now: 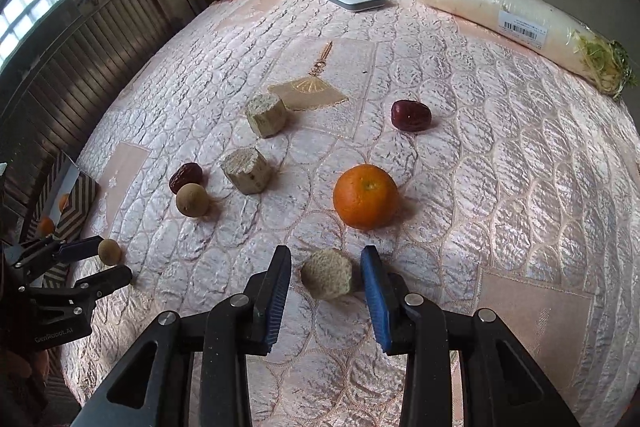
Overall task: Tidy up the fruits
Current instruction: 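Grasp the tan round fruit with the left tool while the right tool grasps a pale round slice, then carry the tan fruit over the tray with the left tool while the right tool holds the slice, then open the left tool to drop the tan fruit while the right tool releases the pale slice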
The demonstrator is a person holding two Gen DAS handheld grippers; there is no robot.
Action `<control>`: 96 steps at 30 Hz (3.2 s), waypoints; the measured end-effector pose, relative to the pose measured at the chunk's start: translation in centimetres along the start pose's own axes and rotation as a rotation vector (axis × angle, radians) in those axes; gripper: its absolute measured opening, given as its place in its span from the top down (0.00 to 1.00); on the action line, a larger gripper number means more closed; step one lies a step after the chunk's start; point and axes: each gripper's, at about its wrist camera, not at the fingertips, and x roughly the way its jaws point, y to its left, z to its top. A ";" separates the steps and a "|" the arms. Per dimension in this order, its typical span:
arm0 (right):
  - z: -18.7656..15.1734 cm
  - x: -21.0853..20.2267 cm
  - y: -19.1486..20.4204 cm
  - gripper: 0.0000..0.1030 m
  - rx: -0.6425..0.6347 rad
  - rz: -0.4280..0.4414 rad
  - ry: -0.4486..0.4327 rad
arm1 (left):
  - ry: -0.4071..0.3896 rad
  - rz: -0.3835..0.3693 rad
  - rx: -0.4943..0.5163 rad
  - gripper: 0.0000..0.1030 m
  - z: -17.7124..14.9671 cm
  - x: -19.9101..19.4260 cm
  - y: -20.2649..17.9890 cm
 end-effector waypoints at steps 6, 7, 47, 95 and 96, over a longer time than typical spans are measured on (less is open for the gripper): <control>-0.2 -0.3 0.2 0.74 -0.024 -0.015 0.015 | -0.018 0.003 -0.006 0.46 -0.3 -0.1 0.4; -0.3 -0.4 0.3 0.74 -0.027 -0.016 0.014 | -0.023 0.009 -0.007 0.54 -0.4 -0.2 0.5; -0.8 -2.1 7.3 0.74 -0.132 0.071 0.001 | -0.027 -0.093 -0.096 0.75 1.3 -0.5 4.3; 0.7 -0.2 27.2 0.74 -0.537 0.294 0.018 | -0.175 0.125 -0.463 0.77 -9.1 -9.4 20.0; 0.7 0.0 27.8 0.74 -0.548 0.302 0.019 | -0.173 0.132 -0.478 0.77 -9.7 -9.5 20.6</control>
